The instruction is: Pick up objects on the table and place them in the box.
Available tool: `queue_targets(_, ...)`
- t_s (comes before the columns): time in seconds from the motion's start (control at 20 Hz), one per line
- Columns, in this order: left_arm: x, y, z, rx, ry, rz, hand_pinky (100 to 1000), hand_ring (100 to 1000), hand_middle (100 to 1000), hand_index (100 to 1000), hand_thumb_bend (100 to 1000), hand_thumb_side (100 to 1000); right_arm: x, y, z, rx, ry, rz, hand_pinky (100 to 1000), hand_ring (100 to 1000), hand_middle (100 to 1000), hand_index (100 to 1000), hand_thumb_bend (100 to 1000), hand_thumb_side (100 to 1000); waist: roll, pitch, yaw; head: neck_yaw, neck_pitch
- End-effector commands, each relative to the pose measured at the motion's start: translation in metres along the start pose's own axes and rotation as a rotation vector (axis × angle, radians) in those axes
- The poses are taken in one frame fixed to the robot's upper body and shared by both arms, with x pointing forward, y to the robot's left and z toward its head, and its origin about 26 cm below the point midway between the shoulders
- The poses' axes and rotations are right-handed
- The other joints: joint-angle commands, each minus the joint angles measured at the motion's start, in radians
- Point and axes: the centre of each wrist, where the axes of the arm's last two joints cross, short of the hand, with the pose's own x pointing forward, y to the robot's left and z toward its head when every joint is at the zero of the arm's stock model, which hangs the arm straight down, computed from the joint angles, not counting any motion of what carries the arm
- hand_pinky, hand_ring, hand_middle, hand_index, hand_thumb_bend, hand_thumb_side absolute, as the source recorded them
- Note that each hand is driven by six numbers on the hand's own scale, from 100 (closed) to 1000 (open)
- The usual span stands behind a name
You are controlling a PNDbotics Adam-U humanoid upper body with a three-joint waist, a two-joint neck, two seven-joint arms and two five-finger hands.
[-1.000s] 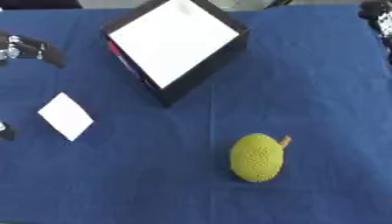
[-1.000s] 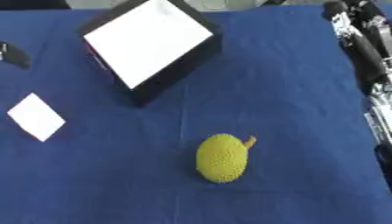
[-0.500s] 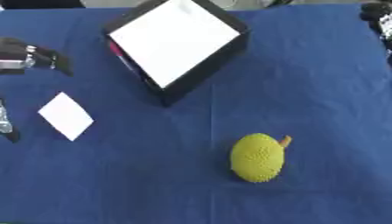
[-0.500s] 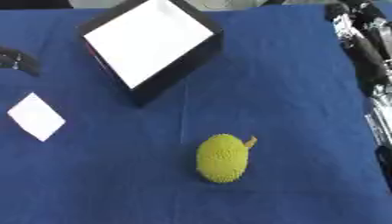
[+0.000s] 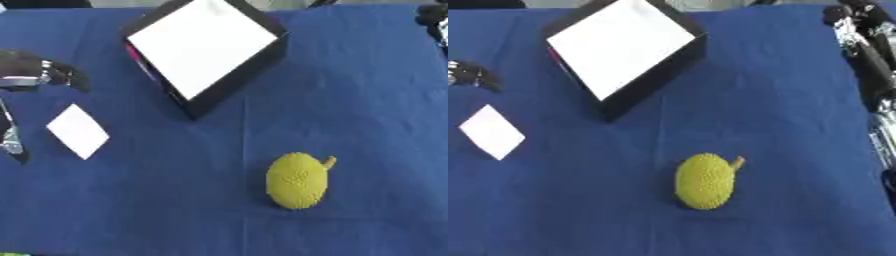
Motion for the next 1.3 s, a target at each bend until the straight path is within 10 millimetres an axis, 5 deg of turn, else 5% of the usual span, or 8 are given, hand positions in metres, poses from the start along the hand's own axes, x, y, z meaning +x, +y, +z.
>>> queue_targets(0.05,-0.005,0.008,0.005,-0.096,-0.057,-0.099,910,906,935,925,986,132,0.005,-0.004,-0.003,-0.002,-0.015,0.019,1000,871,784,891,100,599,0.007,0.000,-0.001,0.003,-0.013)
queue_targets(1.0,-0.009,0.003,-0.028,-0.057,-0.052,-0.128,905,905,935,923,956,102,0.004,-0.001,-0.004,-0.005,-0.013,0.014,1000,871,784,890,100,610,0.005,0.018,-0.013,0.017,-0.029)
queue_targets(1.3,-0.012,-0.002,-0.031,-0.032,-0.073,-0.088,842,840,786,826,858,100,0.004,-0.001,-0.004,-0.007,-0.012,0.015,1000,872,784,890,100,610,0.005,0.021,-0.014,0.018,-0.028)
